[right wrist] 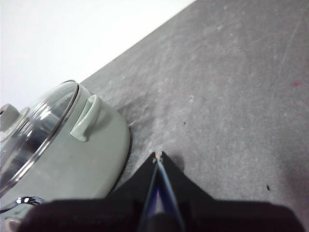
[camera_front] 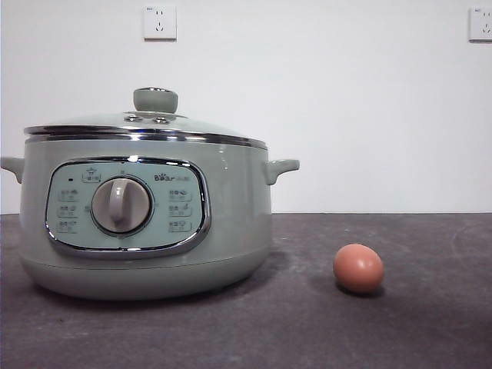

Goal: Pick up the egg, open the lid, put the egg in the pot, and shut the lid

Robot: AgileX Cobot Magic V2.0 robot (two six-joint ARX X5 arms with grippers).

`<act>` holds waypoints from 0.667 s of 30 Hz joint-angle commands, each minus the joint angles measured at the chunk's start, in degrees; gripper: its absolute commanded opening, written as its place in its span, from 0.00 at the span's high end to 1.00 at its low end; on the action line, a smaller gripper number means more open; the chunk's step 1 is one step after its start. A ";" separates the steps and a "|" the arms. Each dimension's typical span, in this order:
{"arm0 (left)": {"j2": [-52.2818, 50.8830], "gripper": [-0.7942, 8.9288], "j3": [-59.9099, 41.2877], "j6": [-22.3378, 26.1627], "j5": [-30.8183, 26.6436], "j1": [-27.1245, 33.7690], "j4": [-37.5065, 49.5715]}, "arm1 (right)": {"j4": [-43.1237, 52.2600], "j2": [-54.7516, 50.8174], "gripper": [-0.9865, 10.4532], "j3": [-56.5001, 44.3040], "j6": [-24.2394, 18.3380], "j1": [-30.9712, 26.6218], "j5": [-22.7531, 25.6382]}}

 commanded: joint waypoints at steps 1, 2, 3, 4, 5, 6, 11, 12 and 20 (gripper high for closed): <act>1.22 0.92 4.76 -0.11 0.28 0.11 -3.56 | -2.12 2.84 0.93 4.28 -0.59 0.04 -0.02; 2.08 0.92 6.71 -0.11 0.44 0.13 -4.85 | -2.36 4.22 0.93 5.99 -1.90 0.04 -0.09; 2.78 0.92 8.11 -0.11 0.90 0.13 -5.62 | -2.56 5.25 0.93 7.39 -2.67 0.04 -0.09; 3.50 0.92 9.51 -0.04 1.77 0.13 -6.12 | -2.73 6.34 0.93 8.81 -3.45 0.04 -0.09; 4.37 0.92 11.06 -0.02 2.95 0.11 -6.60 | -2.93 7.72 0.93 10.54 -4.33 0.04 -0.15; 5.29 0.92 12.59 0.00 4.33 0.13 -6.91 | -3.43 9.11 0.93 12.41 -5.11 0.04 -0.13; 10.64 0.92 19.45 0.04 10.25 0.11 -7.23 | -6.29 16.83 0.93 21.68 -10.51 0.04 -1.66; 11.91 0.92 20.83 0.04 11.32 0.13 -7.26 | -7.23 18.56 0.93 23.67 -11.37 0.04 -2.21; 22.27 0.92 30.45 2.54 22.58 0.11 -10.60 | -19.21 32.63 0.91 39.28 -20.09 0.07 -6.08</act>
